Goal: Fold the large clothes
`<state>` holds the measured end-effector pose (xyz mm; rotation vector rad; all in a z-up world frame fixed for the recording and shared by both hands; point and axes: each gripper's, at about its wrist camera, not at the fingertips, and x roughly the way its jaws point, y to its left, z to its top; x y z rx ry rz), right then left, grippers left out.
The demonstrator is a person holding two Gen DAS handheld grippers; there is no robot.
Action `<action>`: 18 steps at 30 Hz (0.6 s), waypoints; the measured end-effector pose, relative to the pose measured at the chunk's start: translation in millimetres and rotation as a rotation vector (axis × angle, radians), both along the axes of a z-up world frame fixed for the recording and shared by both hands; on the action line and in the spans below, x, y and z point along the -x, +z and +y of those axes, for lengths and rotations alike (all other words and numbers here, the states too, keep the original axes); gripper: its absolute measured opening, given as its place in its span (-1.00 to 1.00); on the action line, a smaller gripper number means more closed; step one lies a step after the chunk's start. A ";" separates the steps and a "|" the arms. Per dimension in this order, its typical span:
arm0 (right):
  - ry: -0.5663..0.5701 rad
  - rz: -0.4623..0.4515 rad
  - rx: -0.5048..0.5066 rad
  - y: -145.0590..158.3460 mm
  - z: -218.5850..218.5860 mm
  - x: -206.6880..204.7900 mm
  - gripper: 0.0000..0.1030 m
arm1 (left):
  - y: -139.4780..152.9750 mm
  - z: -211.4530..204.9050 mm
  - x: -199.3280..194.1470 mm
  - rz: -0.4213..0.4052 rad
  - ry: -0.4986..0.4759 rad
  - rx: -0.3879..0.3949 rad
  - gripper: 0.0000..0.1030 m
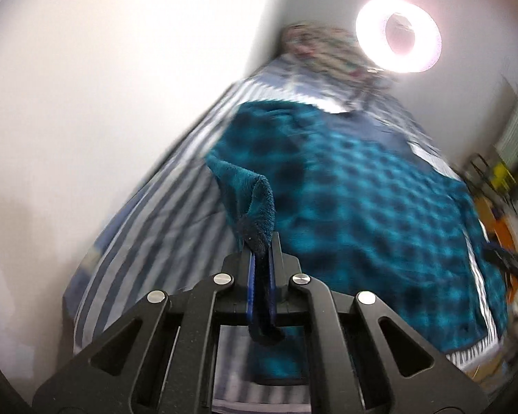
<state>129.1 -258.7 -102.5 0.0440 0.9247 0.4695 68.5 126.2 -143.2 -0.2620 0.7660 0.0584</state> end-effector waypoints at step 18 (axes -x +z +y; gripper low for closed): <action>0.181 0.276 -0.206 -8.3 172.9 -268.8 -0.02 | 5.5 -69.9 11.2 -0.040 -0.303 -0.063 -0.94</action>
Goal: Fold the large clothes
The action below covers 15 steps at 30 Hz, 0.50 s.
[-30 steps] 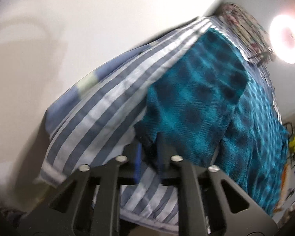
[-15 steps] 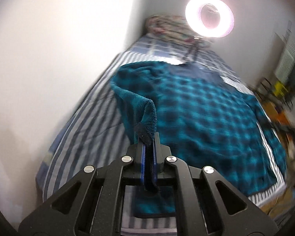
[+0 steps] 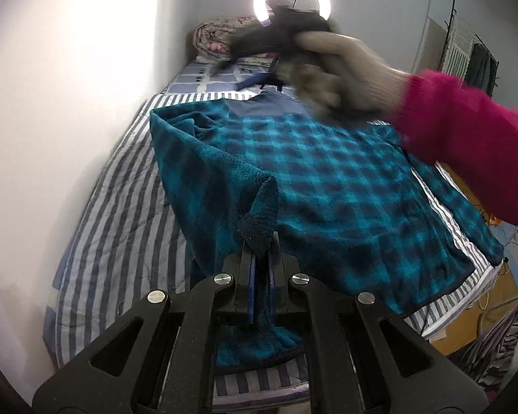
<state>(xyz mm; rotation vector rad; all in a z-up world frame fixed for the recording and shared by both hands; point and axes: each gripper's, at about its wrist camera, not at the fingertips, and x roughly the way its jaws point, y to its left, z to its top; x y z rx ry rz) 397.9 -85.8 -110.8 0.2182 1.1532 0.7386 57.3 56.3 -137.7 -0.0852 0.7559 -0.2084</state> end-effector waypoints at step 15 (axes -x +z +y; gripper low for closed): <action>0.063 0.058 0.210 -65.2 154.5 -72.1 -0.02 | -18.5 -4.9 1.2 0.039 -0.073 -0.017 -0.94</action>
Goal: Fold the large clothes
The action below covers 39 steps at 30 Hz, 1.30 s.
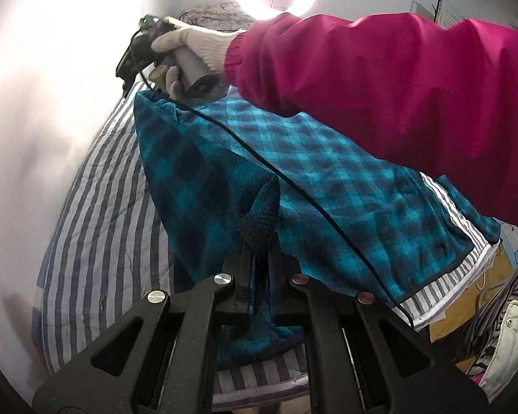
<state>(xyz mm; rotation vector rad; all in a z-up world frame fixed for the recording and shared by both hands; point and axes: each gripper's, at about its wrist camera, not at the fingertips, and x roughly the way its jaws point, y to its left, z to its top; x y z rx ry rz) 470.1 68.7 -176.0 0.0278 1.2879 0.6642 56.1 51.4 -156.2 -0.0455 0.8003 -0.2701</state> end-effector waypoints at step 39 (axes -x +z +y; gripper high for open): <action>-0.017 -0.234 0.187 74.2 -163.6 74.6 -0.41 | -3.2 13.8 39.9 0.160 -0.015 0.121 0.02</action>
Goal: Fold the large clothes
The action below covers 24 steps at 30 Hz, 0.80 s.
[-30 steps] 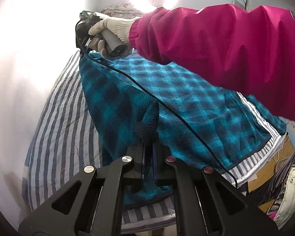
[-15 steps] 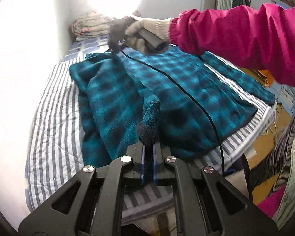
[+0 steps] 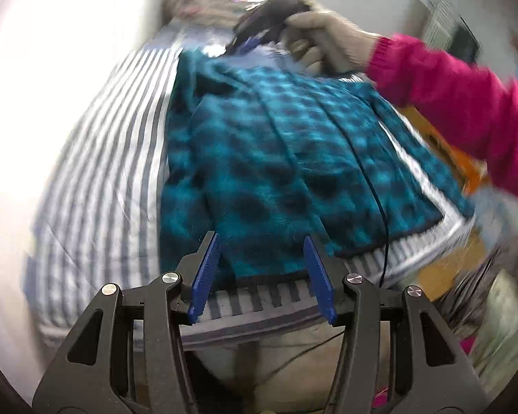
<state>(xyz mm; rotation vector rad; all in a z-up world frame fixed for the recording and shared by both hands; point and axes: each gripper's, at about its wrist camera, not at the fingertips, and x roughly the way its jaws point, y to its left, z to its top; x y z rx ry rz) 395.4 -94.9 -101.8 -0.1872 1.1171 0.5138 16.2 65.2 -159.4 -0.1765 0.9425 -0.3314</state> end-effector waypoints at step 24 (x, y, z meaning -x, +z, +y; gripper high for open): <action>0.149 -0.040 0.285 -41.0 122.8 -14.8 -0.89 | -46.1 37.8 -30.2 0.171 0.088 0.202 -1.00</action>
